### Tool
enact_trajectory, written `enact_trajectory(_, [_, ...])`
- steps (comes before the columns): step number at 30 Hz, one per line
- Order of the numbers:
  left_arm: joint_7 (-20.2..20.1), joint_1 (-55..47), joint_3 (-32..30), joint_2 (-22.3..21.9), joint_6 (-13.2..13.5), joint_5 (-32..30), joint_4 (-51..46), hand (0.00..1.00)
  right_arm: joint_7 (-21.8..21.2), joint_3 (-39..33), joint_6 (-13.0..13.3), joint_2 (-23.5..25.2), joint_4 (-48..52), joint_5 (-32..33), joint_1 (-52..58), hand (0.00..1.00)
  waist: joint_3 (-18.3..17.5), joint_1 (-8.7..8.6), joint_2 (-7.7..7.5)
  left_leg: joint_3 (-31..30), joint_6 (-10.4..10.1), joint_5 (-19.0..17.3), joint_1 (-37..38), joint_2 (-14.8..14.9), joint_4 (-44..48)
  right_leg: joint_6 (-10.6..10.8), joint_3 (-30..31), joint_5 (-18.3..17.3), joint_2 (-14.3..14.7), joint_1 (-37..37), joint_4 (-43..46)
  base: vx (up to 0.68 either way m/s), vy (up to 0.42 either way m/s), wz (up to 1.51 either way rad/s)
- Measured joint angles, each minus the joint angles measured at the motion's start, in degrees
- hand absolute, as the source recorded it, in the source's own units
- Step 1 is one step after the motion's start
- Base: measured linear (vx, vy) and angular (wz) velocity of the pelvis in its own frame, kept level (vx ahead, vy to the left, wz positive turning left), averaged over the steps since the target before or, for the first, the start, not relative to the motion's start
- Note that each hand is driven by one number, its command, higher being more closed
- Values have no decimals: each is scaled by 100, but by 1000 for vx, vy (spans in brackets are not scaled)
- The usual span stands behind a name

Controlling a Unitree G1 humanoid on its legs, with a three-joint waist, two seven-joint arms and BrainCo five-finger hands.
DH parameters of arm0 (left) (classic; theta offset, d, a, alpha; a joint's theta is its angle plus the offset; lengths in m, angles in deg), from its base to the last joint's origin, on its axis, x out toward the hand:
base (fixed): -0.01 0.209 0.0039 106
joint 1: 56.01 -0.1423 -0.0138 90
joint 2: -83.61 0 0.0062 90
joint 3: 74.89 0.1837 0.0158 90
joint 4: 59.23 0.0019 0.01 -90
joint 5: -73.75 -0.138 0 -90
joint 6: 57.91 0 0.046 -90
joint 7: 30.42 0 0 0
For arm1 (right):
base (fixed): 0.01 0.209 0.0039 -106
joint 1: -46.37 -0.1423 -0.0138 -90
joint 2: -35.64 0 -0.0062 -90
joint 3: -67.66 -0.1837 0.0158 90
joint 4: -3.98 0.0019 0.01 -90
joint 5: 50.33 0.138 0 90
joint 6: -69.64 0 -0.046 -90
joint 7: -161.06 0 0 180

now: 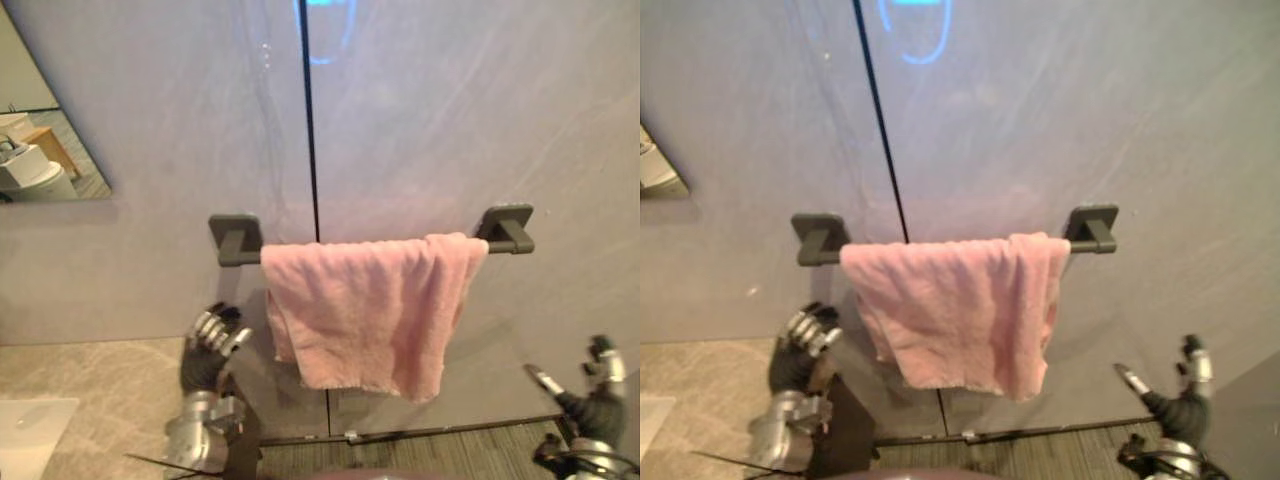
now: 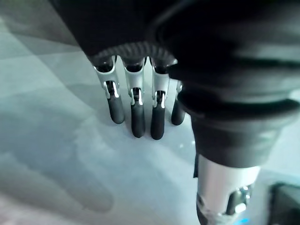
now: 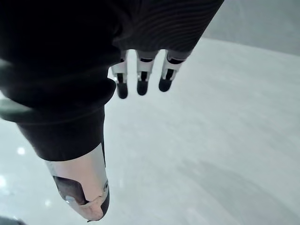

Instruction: Organize washtable

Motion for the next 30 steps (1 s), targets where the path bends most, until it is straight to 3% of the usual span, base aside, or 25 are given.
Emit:
enact_trajectory(5, [245, 84, -343, 10, 261, -5, -1413, 0, 172, -94, 42, -23, 1134, -128, -467, 0, -153, 0, 41, 60, -9, -55, 56, 65, 85, 12, -6, -10, 47, 13, 30, 19, -19, -5])
enact_trajectory(9, [338, 369, -315, 245, 663, 34, -2468, 0, 168, 309, 419, -313, 1642, 6, -1120, 0, -262, 1, 40, 14, -5, -59, 74, 40, 72, 33, -6, -66, 48, 12, 88, -51, -8, 2])
enact_trajectory(12, [275, 976, -233, 710, 1060, 226, -2990, 0, -346, 1096, 756, -1001, 1859, 541, -1740, 0, -310, -14, 88, -136, 8, -50, 70, -38, 49, -32, -5, -4, 35, 22, 41, -50, 14, 2])
enact_trajectory(17, [-93, 1630, 607, 1010, 1242, 673, -3031, 0, -1040, 2178, 926, -1821, 1861, 954, -2304, 0, -351, -25, 125, -262, 71, -4, 74, -142, 22, 6, -85, 88, -4, 129, -109, -30, 31, 11])
enact_trajectory(18, [-306, 1809, 1008, 1079, 1254, 999, -3023, 0, -1294, 2575, 926, -2022, 1849, 1158, -2482, 0, -353, -27, 122, -285, 107, 27, 77, -176, -8, 19, -104, 97, -33, 132, -117, -27, 49, 9])
enact_trajectory(24, [-856, 2410, 2871, 1244, 1172, 1908, -2293, 0, -1859, 3978, 914, -2797, 1441, 1773, -2826, 0, -351, -23, 111, -337, 165, 68, 159, -254, -122, 58, -133, 201, -94, 305, -344, -19, 40, 5])
enact_trajectory(25, [-1019, 2537, 3331, 1350, 976, 2192, -1916, 0, -1961, 4280, 888, -3025, 1100, 1850, -2822, 0, -346, -28, 111, -338, 181, 79, 148, -262, -156, 68, -133, 236, -116, 304, -408, 0, 0, 0])
enact_trajectory(30, [-1460, 2577, 4198, 1364, 542, 2578, -1313, 0, -2187, 4769, 579, -3577, 204, 1869, -2611, 0, -328, -43, 119, -334, 220, 110, 153, -342, -228, 88, -126, 251, -173, 301, -451, 4, 21, 1])
